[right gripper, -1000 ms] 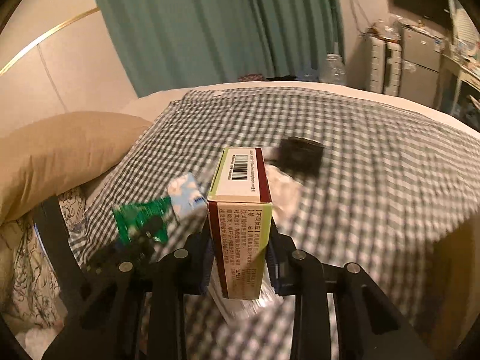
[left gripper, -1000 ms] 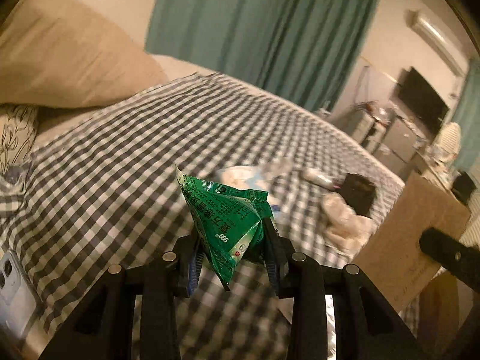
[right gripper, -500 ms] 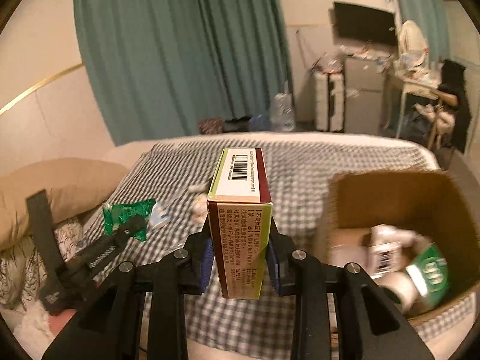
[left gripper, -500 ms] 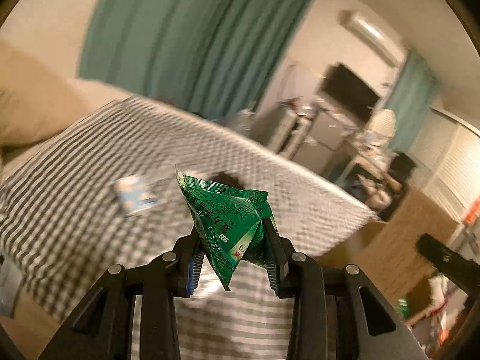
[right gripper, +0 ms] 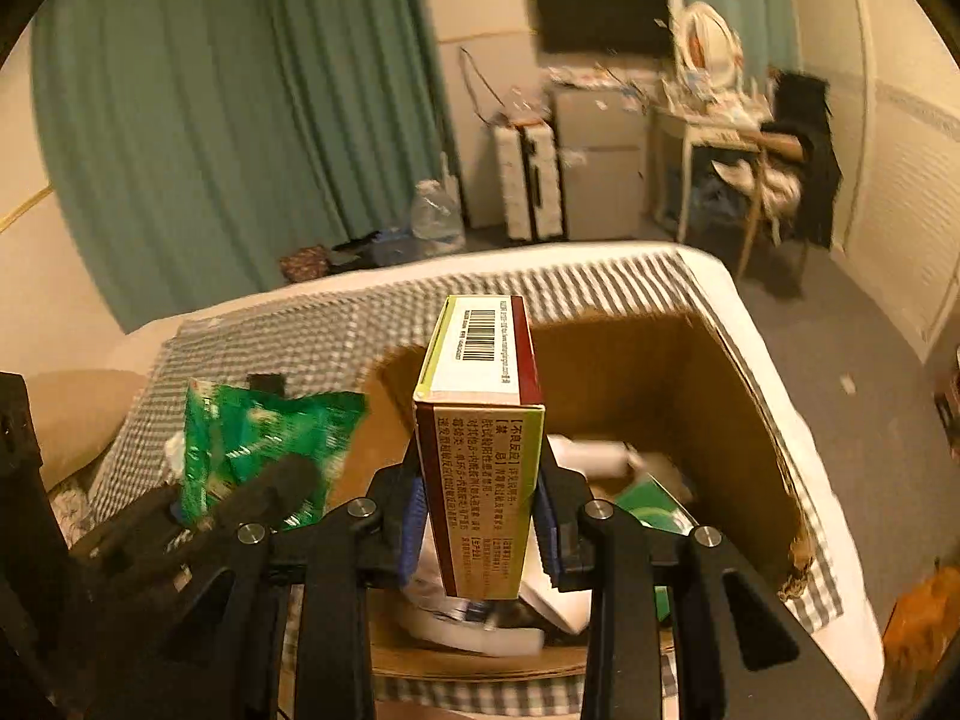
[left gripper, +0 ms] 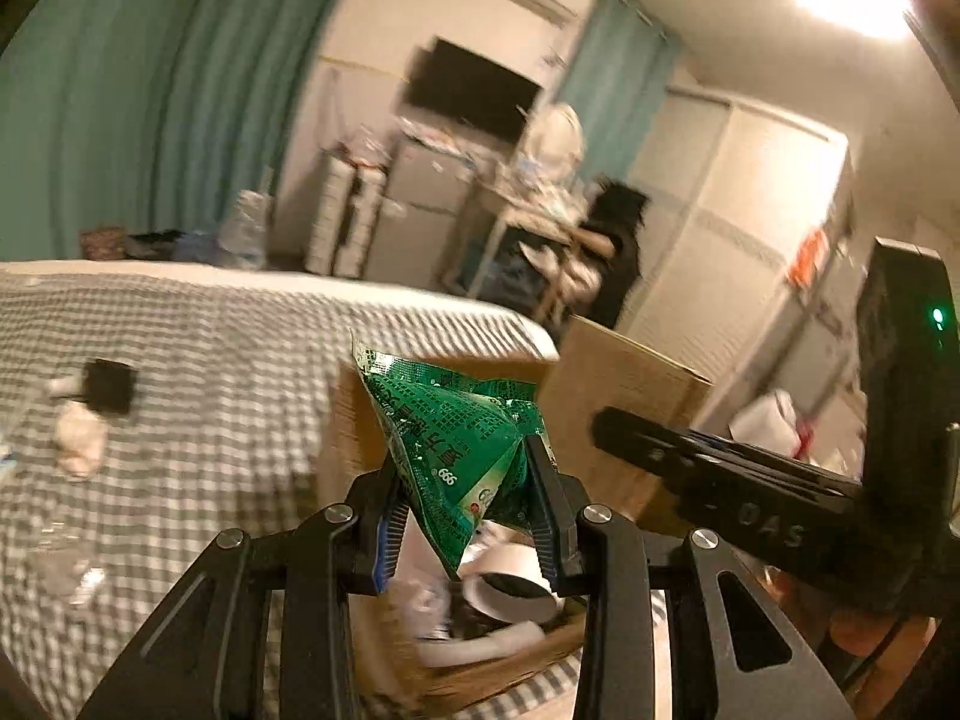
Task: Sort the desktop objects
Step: 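Carry green packet and medicine box into the cardboard box and open both tools, then move both tools back from the box to the bed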
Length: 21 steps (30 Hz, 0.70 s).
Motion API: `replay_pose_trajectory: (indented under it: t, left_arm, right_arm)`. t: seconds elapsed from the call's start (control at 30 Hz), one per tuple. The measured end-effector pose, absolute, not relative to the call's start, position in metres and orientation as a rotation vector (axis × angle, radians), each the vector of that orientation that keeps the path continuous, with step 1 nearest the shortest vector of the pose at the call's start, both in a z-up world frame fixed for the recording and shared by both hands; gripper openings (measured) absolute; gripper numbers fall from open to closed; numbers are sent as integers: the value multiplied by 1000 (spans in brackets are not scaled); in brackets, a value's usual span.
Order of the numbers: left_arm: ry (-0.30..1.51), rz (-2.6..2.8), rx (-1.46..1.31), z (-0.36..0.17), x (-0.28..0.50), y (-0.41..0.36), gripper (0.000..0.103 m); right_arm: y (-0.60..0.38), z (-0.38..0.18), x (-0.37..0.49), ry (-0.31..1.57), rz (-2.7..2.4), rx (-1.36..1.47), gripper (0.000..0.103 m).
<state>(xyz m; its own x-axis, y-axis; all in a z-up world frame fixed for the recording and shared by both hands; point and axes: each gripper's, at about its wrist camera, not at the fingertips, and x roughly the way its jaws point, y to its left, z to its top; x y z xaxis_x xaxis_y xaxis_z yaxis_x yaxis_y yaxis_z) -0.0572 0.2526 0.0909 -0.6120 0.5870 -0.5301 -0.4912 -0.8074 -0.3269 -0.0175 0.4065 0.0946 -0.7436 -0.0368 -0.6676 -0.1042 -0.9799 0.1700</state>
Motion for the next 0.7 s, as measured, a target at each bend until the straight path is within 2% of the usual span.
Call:
replay_pose_trajectory:
  t: [0.13, 0.17, 0.2, 0.23, 0.3, 0.47, 0.7]
  left_arm:
    - [-89, 2366, -861, 79, -62, 278, 41]
    - [-62, 2372, -859, 77, -64, 281, 49]
    - [-43, 2375, -863, 76, -67, 285, 61]
    - [-37, 2383, -865, 75, -67, 285, 66]
    - [-65, 2405, -866, 76, -72, 278, 83]
    - [-98, 2464, -845, 85, -81, 246, 85]
    - [-127, 2662, -837, 103, -76, 178, 98]
  right_arm:
    - [430, 80, -18, 342, 2847, -1127, 32]
    - [433, 79, -18, 349, 2838, -1121, 32]
    - [437, 79, -19, 355, 2828, -1111, 38]
    - [439, 81, -21, 360, 2821, -1099, 51]
    - [443, 86, -21, 396, 2818, -1047, 62]
    - [435, 95, -18, 368, 2838, -993, 62]
    - [377, 109, -14, 302, 2933, -996, 62]
